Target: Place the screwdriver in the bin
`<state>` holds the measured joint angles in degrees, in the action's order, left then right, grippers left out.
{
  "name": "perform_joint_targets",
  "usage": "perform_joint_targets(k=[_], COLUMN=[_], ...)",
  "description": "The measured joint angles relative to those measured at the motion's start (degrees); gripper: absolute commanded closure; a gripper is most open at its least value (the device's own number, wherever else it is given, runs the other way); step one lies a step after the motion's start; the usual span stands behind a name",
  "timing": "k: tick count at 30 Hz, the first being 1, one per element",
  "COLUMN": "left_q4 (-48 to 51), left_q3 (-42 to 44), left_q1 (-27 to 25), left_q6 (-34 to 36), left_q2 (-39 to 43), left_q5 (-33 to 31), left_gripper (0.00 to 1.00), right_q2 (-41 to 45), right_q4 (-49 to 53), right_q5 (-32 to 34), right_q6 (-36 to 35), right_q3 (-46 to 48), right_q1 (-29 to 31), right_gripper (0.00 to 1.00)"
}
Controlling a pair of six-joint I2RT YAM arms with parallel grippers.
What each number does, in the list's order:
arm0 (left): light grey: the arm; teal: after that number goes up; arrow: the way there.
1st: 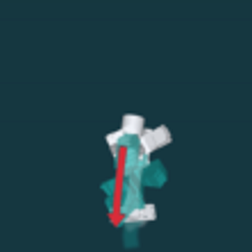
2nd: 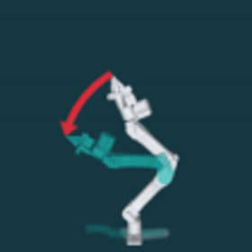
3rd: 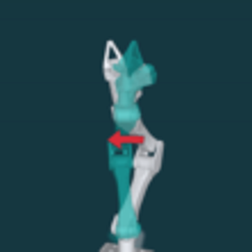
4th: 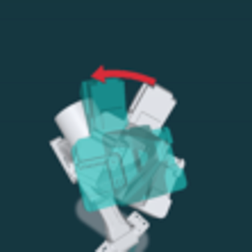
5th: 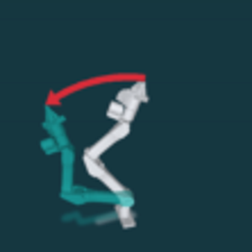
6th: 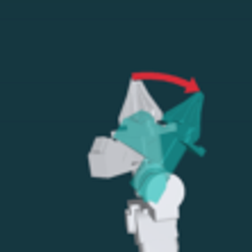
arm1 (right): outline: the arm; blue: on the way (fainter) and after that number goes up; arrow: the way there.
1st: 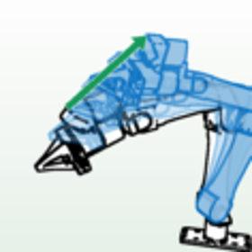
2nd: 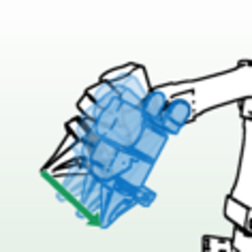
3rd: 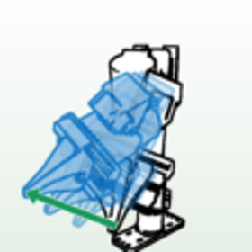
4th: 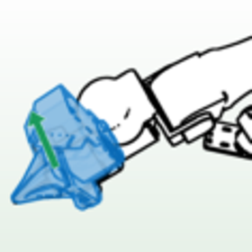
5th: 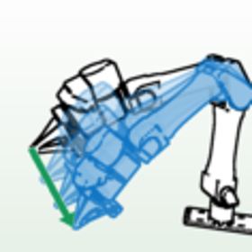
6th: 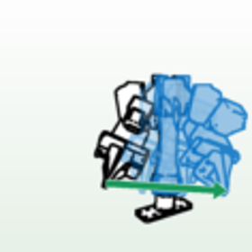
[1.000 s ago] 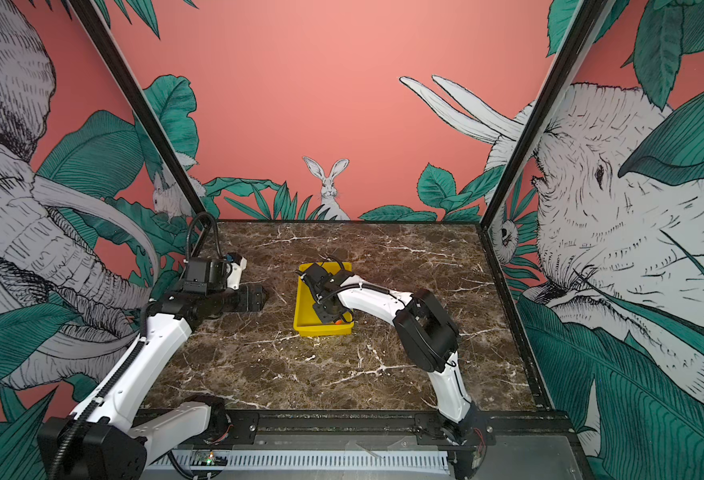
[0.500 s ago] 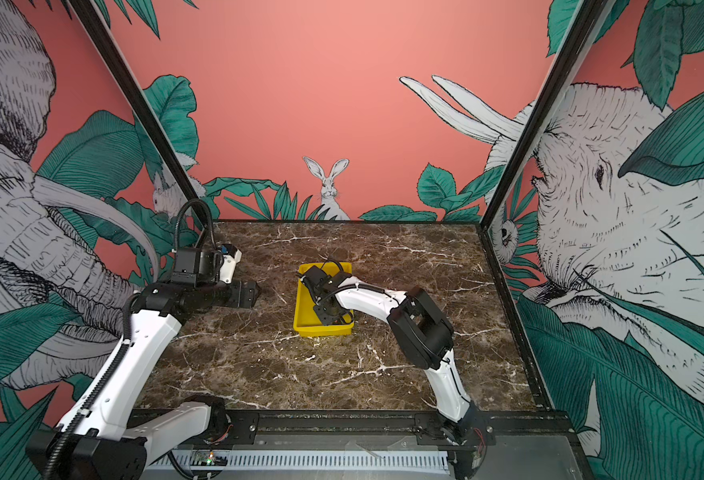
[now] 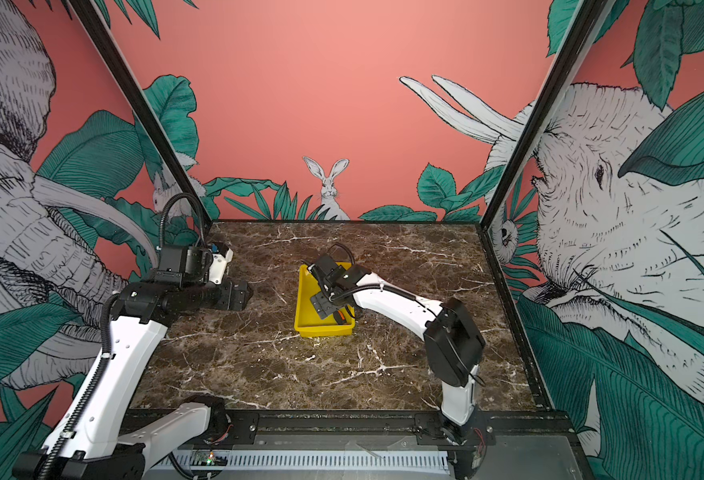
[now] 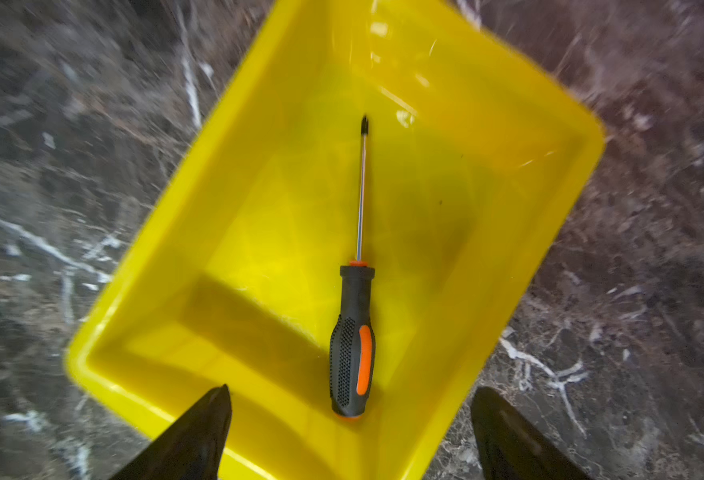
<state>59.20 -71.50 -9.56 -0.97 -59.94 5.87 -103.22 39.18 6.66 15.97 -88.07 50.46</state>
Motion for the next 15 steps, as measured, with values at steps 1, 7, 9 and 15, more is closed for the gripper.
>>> perform_joint_targets(k=[1,7,9,15], left_q4=[0.0,-0.9,-2.1,-9.0], left_q3=[0.0,0.0,0.2,3.9], left_q1=[0.0,0.0,0.0,0.0], left_q6=[0.0,-0.3,-0.7,-3.2], left_q2=[0.0,0.0,0.2,2.4], left_q5=[-0.3,-0.6,-0.6,-0.3], left_gripper=[0.00,0.00,0.00,0.00], right_q2=[2.1,10.4,12.7,21.1], right_q4=[-0.1,-0.4,-0.3,0.0], right_q5=[0.1,1.1,1.9,5.7], right_q6=[-0.2,-1.0,-1.0,-0.7], right_q3=[0.0,1.6,3.2,9.0], right_q1=[0.0,0.0,0.0,-1.5], right_gripper=[0.07,0.03,0.01,0.01])
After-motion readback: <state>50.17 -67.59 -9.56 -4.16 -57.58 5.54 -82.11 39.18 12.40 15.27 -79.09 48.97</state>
